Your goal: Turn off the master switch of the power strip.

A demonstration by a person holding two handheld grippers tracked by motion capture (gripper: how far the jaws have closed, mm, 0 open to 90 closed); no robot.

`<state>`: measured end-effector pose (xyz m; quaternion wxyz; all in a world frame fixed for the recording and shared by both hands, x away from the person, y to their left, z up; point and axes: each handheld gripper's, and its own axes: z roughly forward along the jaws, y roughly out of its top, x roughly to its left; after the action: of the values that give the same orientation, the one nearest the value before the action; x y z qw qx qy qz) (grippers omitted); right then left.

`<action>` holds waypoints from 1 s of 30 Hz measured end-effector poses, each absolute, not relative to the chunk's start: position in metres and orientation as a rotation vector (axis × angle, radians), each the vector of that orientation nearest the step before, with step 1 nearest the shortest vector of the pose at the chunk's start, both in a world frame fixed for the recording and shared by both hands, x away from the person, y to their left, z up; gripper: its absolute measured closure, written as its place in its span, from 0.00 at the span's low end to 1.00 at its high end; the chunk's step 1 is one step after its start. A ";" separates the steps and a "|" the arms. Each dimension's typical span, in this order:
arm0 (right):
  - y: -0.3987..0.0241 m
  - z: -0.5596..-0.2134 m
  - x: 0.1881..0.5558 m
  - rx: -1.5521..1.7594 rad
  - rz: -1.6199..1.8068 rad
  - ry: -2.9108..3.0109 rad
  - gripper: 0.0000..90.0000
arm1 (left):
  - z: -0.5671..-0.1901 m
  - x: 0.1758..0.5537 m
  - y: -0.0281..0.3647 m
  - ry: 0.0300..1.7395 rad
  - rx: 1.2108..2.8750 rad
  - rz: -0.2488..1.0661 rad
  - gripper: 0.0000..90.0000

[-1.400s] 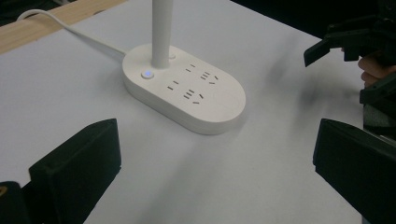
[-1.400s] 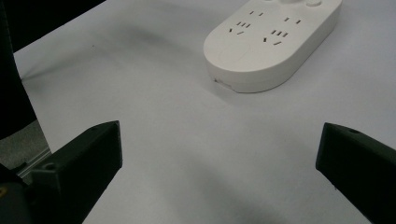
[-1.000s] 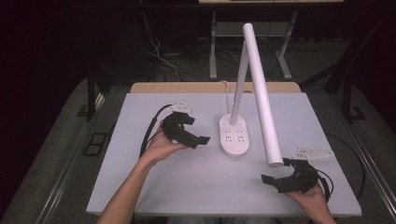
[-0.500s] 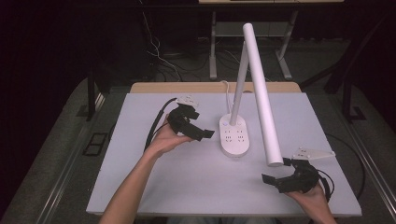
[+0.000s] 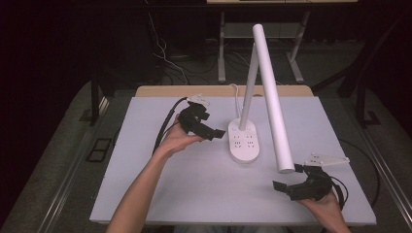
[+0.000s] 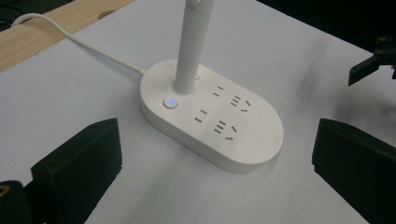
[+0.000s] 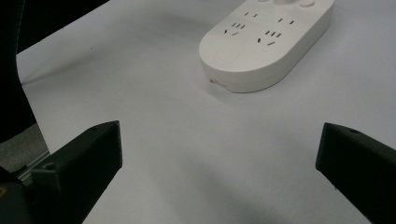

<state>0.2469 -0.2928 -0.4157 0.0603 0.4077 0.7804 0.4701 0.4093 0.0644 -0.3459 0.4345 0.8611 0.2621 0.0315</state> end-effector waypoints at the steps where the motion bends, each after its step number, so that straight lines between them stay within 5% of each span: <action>1: -0.293 -0.416 0.247 1.236 1.423 2.362 0.00 | -0.346 0.411 0.064 0.652 2.145 0.082 0.01; 30: -0.295 -0.416 0.248 1.235 1.431 2.360 0.00 | -0.349 0.448 0.029 0.662 2.193 0.133 0.07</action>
<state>0.2477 -0.2954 -0.4157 0.0590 0.4078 0.7791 0.4725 0.4479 0.0290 -0.3491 0.4110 0.8712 0.2632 0.0527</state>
